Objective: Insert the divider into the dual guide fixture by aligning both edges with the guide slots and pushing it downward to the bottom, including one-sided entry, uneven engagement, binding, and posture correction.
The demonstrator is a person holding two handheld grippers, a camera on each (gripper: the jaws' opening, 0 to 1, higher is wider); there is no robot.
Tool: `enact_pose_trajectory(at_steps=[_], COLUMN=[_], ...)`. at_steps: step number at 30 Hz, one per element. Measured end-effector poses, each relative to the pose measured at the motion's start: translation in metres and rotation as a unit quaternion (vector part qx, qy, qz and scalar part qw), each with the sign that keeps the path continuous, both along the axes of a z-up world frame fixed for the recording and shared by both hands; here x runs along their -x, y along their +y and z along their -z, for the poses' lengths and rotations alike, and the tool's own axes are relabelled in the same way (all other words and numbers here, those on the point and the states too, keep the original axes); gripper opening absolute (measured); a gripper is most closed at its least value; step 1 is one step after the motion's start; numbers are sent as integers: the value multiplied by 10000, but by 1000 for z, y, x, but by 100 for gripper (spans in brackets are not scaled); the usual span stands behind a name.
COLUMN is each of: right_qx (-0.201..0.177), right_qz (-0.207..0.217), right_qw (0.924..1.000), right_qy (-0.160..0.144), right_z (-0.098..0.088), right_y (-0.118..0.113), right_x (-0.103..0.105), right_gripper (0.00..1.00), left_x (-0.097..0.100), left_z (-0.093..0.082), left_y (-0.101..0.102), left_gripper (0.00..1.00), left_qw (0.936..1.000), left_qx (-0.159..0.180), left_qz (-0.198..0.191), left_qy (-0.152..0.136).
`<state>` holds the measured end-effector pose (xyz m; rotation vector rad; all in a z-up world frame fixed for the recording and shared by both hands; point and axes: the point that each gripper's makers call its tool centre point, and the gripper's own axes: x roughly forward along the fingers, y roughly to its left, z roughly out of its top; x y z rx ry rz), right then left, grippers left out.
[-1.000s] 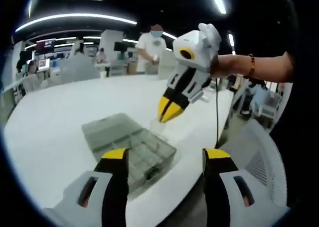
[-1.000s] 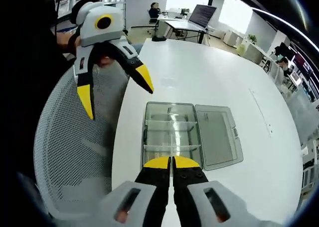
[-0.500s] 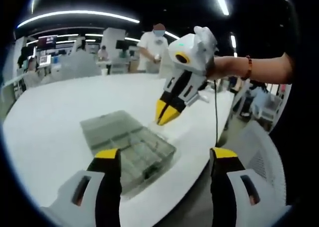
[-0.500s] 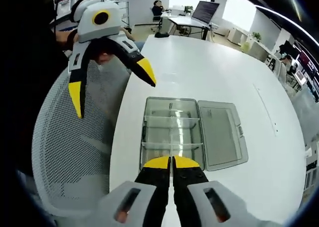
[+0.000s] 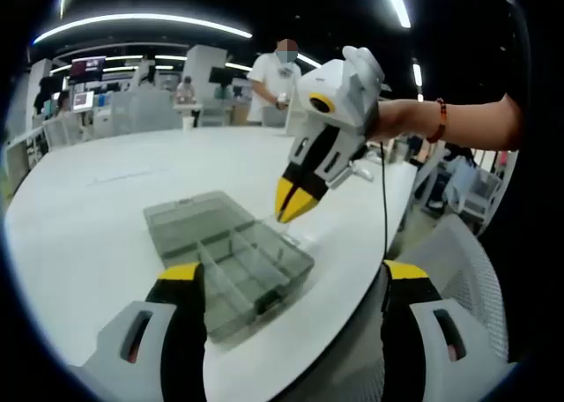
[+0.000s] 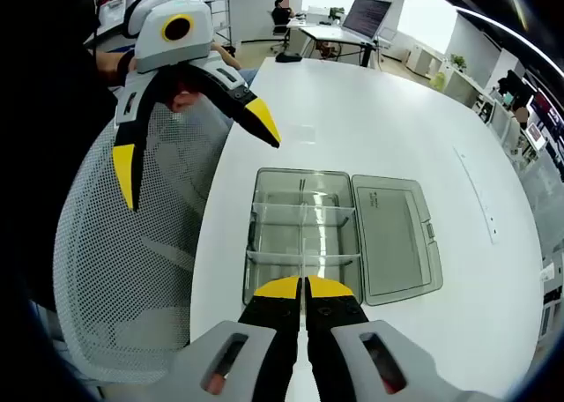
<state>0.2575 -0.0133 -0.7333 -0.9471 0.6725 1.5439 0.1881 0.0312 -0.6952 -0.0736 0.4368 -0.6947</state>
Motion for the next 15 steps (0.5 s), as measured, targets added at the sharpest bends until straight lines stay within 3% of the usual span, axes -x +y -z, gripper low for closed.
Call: enact_pose_trajectory(at_steps=[15], right_qx=[-3], right_qz=[31], right_qw=[10000], right_qy=[70], right_z=[2], right_y=[2], right_x=[0], right_gripper=[0], left_x=[2], left_z=[2], left_y=[0], left_gripper=[79], left_qw=[10000], left_qx=[10], left_qz=[-4], left_qy=[57])
